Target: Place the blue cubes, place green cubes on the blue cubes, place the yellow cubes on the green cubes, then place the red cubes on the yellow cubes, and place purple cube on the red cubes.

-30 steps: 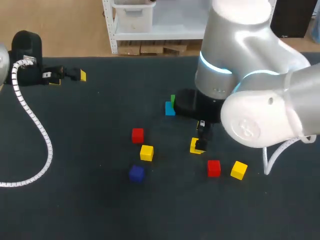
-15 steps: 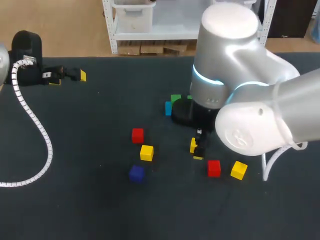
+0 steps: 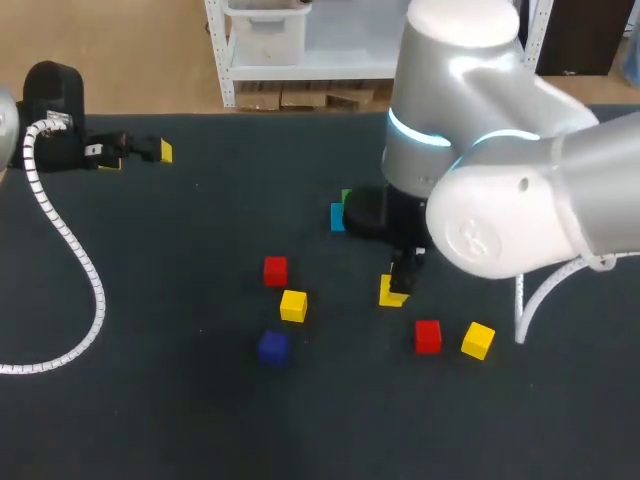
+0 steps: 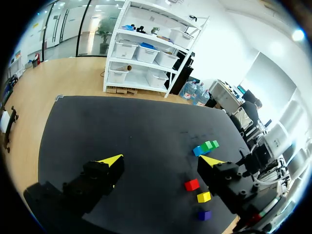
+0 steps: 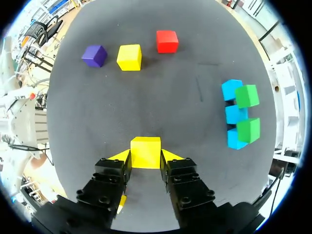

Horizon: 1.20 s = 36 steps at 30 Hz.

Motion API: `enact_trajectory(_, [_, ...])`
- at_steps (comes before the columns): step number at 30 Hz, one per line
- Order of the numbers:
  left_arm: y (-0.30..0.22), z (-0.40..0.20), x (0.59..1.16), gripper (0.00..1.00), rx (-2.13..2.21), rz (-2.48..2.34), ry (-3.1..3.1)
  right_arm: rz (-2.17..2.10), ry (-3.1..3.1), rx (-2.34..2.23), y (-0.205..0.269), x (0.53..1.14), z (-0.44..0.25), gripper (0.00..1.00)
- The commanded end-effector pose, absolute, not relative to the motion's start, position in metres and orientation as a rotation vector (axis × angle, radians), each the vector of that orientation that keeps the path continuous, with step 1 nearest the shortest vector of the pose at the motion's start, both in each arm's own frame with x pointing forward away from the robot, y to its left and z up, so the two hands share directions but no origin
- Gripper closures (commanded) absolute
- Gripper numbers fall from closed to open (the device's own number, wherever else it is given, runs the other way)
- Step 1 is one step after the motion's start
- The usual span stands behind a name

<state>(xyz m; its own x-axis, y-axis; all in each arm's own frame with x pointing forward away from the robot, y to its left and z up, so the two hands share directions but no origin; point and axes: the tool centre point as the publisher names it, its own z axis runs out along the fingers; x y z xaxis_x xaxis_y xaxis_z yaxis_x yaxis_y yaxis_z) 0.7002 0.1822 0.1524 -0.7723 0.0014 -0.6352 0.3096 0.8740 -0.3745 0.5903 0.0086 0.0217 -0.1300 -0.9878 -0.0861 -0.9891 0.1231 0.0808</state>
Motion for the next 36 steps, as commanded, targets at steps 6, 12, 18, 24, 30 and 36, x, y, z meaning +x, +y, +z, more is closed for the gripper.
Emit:
enact_trajectory(6, [0.184,0.151,0.700,0.00,0.229,-0.631,2.379,0.192,2.210,-2.126,-0.005,0.611,0.082,1.00])
enact_trajectory(12, [0.184,0.151,0.700,0.00,0.229,-0.631,2.379,0.205,2.098,-2.155,0.001,0.643,0.119,1.00])
enact_trajectory(18, [0.184,0.151,0.700,0.00,0.229,-0.631,2.379,0.200,2.057,-2.204,0.017,0.675,0.119,1.00])
enact_trajectory(24, [0.184,0.151,0.700,0.00,0.229,-0.631,2.379,0.235,1.990,-2.288,0.030,0.684,0.113,1.00])
enact_trajectory(30, [0.184,0.151,0.700,0.00,0.229,-0.631,2.379,0.236,1.936,-2.312,0.031,0.682,0.111,1.00])
enact_trajectory(36, [0.184,0.151,0.700,0.00,0.229,-0.631,2.379,0.241,1.976,-2.316,0.028,0.692,0.099,1.00])
